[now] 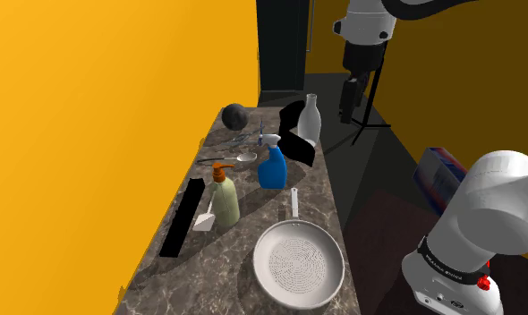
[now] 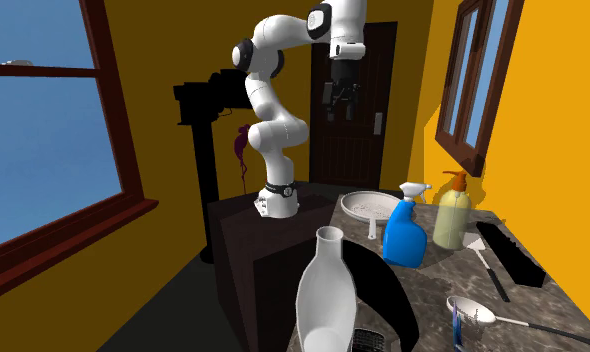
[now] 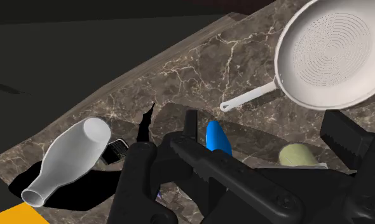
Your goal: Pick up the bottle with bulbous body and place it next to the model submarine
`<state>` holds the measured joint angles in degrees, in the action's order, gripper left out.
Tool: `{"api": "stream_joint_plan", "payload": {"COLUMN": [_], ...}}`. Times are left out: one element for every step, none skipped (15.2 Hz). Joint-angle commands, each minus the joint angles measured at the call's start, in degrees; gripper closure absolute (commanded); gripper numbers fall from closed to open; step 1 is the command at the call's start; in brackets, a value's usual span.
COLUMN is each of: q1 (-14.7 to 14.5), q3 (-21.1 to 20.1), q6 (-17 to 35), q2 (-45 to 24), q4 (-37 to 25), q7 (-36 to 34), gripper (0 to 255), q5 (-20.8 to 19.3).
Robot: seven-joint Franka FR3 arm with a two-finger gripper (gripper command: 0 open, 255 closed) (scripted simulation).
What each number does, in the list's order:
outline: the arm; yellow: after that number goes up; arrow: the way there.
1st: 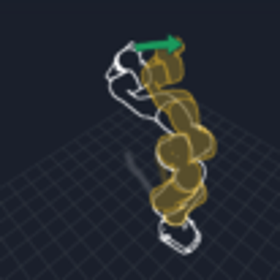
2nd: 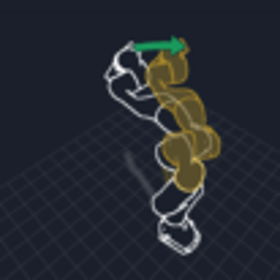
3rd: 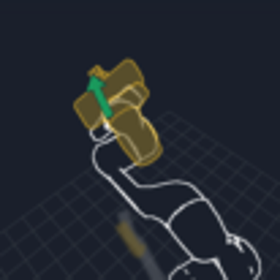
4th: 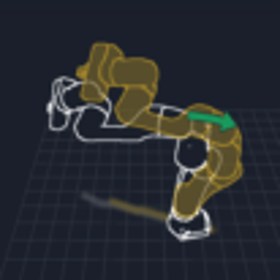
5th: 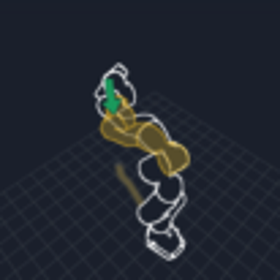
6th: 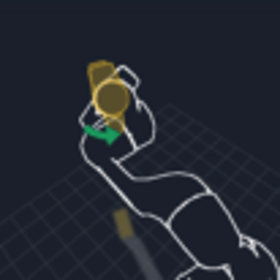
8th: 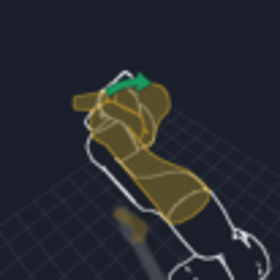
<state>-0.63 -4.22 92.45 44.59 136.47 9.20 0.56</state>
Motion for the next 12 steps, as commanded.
{"api": "stream_joint_plan", "payload": {"q1": [0.00, 0.40, 0.78, 1.15, 1.50, 1.83, 2.14, 2.43, 2.71, 2.96, 3.20, 3.41], "q3": [0.00, 0.95, 1.89, 2.81, 3.72, 4.62, 5.52, 6.40, 7.27, 8.12, 8.96, 9.79], "q6": [0.00, 1.21, 2.41, 3.60, 4.77, 5.92, 7.04, 8.14, 9.20, 10.23, 11.23, 12.18], "q2": [0.00, -1.29, -2.64, -4.06, -5.52, -7.04, -8.61, -10.23, -11.89, -13.59, -15.33, -17.10], "q4": [0.00, -0.17, -0.42, -0.75, -1.15, -1.63, -2.18, -2.81, -3.52, -4.30, -5.16, -6.09], "q7": [0.00, 1.12, 2.23, 3.32, 4.41, 5.48, 6.55, 7.61, 8.67, 9.72, 10.78, 11.84], "gripper": [0, 0, 0, 0, 0, 0, 0, 0, 0, 0, 0, 0], "q5": [0.00, -0.63, -1.22, -1.77, -2.28, -2.74, -3.17, -3.54, -3.85, -4.12, -4.33, -4.47]}}
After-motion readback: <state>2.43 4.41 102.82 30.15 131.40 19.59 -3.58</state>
